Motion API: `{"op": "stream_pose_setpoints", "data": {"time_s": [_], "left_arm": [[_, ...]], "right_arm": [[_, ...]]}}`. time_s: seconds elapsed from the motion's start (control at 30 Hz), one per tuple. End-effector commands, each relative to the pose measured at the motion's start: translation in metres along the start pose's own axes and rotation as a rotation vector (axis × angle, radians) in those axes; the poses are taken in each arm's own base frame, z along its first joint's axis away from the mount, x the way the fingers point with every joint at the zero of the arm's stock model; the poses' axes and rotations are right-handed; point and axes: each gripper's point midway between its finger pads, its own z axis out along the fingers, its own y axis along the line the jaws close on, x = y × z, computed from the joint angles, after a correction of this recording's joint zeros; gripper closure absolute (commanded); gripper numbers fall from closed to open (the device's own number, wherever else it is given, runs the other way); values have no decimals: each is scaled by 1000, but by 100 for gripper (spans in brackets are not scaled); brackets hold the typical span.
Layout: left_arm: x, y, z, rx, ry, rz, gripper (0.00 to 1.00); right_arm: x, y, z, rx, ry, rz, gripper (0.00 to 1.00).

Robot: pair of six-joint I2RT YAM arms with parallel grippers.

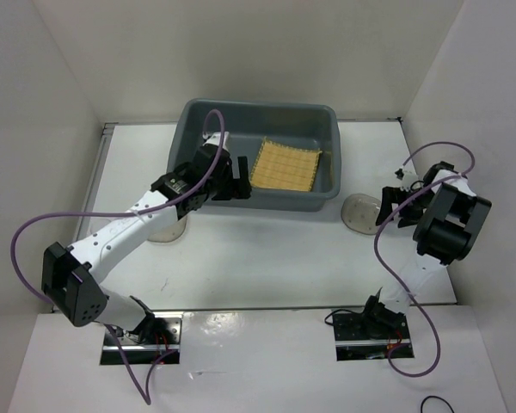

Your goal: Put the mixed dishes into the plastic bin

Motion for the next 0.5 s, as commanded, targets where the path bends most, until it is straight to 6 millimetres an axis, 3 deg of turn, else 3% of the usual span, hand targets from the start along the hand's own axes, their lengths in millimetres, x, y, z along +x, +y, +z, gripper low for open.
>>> {"op": "stream_pose_setpoints", "data": {"time_s": [0.0, 0.07, 0.17, 0.2, 0.33, 0.37, 0.43, 0.47], "left_arm": [[-2, -6, -13, 28, -11, 8, 0], [11, 3, -13, 0, 35, 31, 0], [39, 24, -18, -82, 149, 72, 0], [42, 23, -23, -75, 176, 74, 0], [56, 16, -50, -20, 270, 34, 0], [61, 17, -57, -17, 294, 25, 0], [54, 9, -71, 31, 276, -3, 0], [54, 10, -77, 26, 282, -14, 0]], "right_arm": [[2, 16, 13, -95, 50, 5, 2], [10, 20, 31, -118, 109, 22, 2], [20, 20, 44, -138, 164, 51, 2], [20, 20, 44, -138, 164, 51, 2], [23, 33, 52, -161, 191, 61, 48], [21, 34, 50, -151, 179, 79, 70], [12, 31, 49, -130, 143, 92, 86], [13, 31, 49, -118, 150, 126, 100]]}}
